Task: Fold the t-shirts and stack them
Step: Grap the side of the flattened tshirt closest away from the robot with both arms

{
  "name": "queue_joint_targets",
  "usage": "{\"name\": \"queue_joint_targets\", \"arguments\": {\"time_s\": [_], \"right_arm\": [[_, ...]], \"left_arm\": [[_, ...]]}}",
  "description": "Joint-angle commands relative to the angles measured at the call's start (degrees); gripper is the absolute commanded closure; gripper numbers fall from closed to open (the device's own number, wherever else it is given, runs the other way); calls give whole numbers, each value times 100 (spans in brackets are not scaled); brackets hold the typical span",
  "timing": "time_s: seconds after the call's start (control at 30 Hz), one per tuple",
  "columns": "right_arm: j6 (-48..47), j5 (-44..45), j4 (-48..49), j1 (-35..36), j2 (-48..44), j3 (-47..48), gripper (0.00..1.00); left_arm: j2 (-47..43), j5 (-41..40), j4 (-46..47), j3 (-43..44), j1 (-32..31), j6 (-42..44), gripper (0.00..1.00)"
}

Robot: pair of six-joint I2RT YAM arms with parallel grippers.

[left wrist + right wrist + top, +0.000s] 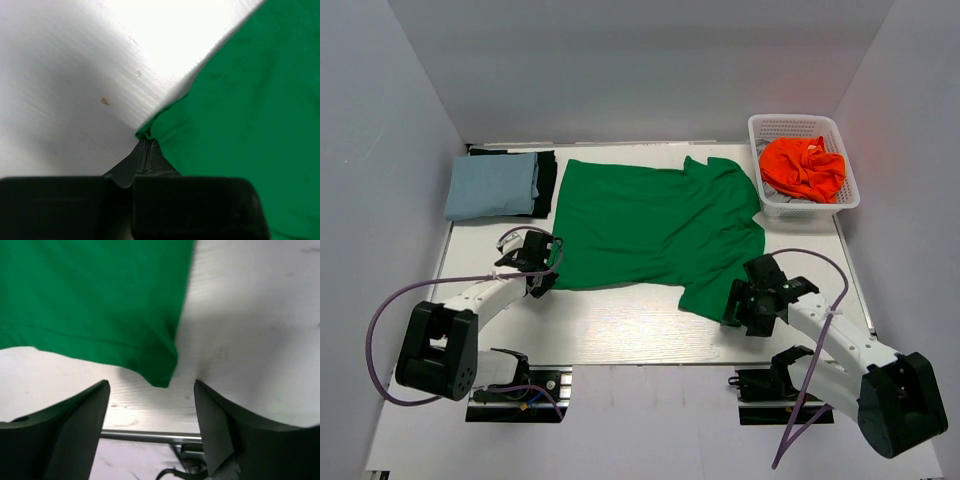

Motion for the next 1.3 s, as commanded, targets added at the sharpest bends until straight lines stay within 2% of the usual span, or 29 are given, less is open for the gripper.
{"name": "queue_joint_targets", "arguments": {"time_s": [0.0, 0.13, 0.3, 0.57, 0.6, 0.63, 0.67, 0.8, 0.93, 0.97, 1.13, 1.27], "right_arm": [[91, -471, 272, -28, 285, -158, 29], [196, -138, 378, -19, 444, -35, 40], [817, 512, 255, -19, 444, 26, 40], [1128, 864, 421, -45, 743, 132, 40], [1102, 847, 483, -28, 873, 149, 47], [1075, 830, 484, -28, 927, 193, 76], [1084, 847, 440, -37, 971, 237, 99], [1040, 953, -348, -28, 840, 343, 100], [1022, 434, -878, -28, -193, 482, 100], [1153, 495, -974, -28, -337, 544, 100], [1646, 1198, -3027, -37, -935, 1545, 100], [1936, 1611, -3603, -28, -1506, 2055, 100]], "left_arm": [[189, -7, 141, -82, 13, -26, 100], [190, 46, 141, -82, 13, 27, 100], [-117, 107, 141, -214, 13, 27, 100], [-390, 213, 334, -372, 13, 80, 100], [-390, 213, 334, -372, 13, 80, 100], [-390, 213, 334, -372, 13, 80, 100], [-390, 213, 273, -372, 13, 80, 100], [-443, 266, -261, -249, 13, -87, 100], [-732, 863, -334, -627, 13, -341, 100], [-811, 916, -403, -740, 13, -342, 100], [-1286, 1022, -588, -812, 13, -465, 100], [-1594, 1022, -852, -575, 13, -412, 100]]}}
